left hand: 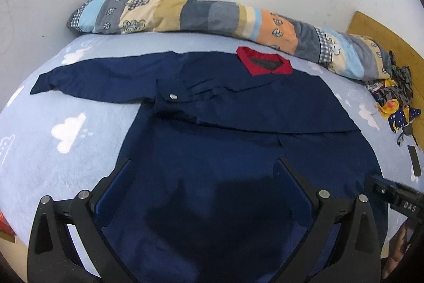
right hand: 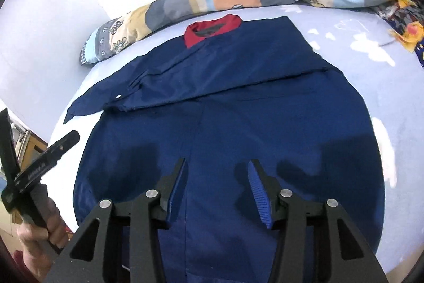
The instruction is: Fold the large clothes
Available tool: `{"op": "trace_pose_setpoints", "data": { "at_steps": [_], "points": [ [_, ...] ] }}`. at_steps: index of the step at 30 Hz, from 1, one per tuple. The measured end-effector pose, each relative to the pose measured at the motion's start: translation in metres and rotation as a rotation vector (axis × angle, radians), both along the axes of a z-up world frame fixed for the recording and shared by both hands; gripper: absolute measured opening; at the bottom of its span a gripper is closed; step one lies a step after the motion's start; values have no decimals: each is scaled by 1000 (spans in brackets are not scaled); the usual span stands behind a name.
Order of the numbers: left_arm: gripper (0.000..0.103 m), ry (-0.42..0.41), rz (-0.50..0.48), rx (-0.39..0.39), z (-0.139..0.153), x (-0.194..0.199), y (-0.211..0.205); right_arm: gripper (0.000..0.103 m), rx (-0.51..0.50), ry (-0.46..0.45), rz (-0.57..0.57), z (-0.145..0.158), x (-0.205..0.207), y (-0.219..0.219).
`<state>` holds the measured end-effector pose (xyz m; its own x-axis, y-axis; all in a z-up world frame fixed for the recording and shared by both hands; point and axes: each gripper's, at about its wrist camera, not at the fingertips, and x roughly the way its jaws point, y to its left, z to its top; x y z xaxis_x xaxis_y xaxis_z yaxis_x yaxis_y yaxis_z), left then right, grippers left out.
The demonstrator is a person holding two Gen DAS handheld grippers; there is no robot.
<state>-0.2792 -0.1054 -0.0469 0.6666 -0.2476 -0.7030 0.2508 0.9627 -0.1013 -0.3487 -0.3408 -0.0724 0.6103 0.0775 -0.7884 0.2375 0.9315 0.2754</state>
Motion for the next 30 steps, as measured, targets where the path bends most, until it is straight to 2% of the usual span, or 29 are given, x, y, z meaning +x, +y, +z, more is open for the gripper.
{"op": "trace_pose_setpoints", "data": {
  "at_steps": [4,8,11,16,20,23,25,27,30],
  "points": [
    [103,4,48,-38,2,5,17,50,-140,-51,57,15,8,20],
    [103,26,91,-86,10,14,45,49,-144,-70,100,19,10,29],
    [103,71,130,-192,13,34,83,49,-142,-83,114,22,10,31],
    [103,155,303,-339,1,92,176,49,-97,-89,116,24,12,26],
    [103,181,445,-454,-23,135,249,49,-35,-81,114,23,14,21],
    [102,207,541,-605,-50,166,298,50,-22,-64,123,19,15,22],
    [90,220,583,-728,-70,189,323,50,-36,-45,129,15,18,24],
    [74,233,619,-788,-86,207,340,50,-44,-32,133,12,21,25],
    [73,244,644,-850,-108,240,359,50,-47,-9,129,6,28,28]
  ]
}}
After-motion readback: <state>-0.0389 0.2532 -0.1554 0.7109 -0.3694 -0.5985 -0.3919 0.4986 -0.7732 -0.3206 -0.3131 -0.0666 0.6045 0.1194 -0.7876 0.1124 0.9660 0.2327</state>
